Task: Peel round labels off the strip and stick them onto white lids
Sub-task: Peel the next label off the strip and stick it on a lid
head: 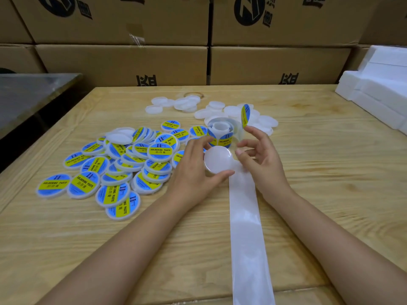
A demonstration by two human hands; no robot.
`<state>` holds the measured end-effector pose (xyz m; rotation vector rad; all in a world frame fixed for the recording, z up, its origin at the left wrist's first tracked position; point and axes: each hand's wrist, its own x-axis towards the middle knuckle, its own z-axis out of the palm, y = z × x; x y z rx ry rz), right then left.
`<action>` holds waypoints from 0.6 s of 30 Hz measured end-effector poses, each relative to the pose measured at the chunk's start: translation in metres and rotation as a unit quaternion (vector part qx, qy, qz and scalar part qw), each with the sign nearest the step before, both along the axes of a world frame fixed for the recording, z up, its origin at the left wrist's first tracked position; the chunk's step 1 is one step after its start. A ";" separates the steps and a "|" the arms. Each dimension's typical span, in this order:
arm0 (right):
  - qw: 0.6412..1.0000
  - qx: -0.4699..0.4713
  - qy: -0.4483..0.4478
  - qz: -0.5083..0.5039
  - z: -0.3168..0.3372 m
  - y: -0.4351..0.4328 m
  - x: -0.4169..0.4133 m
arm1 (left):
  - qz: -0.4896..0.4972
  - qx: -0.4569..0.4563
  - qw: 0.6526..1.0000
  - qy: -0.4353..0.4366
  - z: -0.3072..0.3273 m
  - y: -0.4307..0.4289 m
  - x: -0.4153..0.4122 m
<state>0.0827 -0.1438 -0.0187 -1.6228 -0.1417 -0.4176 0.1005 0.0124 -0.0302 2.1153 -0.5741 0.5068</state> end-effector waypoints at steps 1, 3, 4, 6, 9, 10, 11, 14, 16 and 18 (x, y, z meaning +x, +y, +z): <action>1.000 -0.005 0.006 0.023 -0.001 0.002 0.000 | -0.004 -0.005 1.000 -0.004 0.000 0.000 0.000; 0.998 0.001 0.016 0.058 -0.005 0.005 0.000 | -0.015 -0.012 1.000 0.001 0.000 -0.001 0.000; 0.998 0.006 0.018 0.064 -0.006 0.005 0.000 | -0.023 -0.012 1.000 0.005 0.000 -0.001 0.000; 0.998 0.016 0.018 0.058 -0.007 0.004 0.002 | -0.034 -0.019 0.999 0.014 -0.001 -0.001 0.002; 0.998 0.022 0.013 0.050 -0.008 0.001 0.004 | -0.036 -0.065 0.995 0.065 0.000 0.000 0.006; 0.999 0.022 0.011 0.048 -0.008 0.001 0.004 | -0.039 -0.090 0.990 0.101 0.001 0.001 0.007; 0.999 0.023 0.010 0.045 -0.008 0.001 0.004 | -0.047 -0.109 0.984 0.136 0.001 0.002 0.009; 0.999 0.034 0.010 0.032 -0.008 0.001 0.005 | -0.074 -0.151 0.965 0.200 0.002 0.003 0.009; 0.999 0.030 0.019 0.027 -0.008 -0.001 0.006 | -0.092 -0.213 0.945 0.230 0.003 0.002 0.008; 0.999 0.018 0.027 0.031 -0.009 -0.001 0.006 | -0.103 -0.263 0.922 0.266 0.003 -0.002 0.008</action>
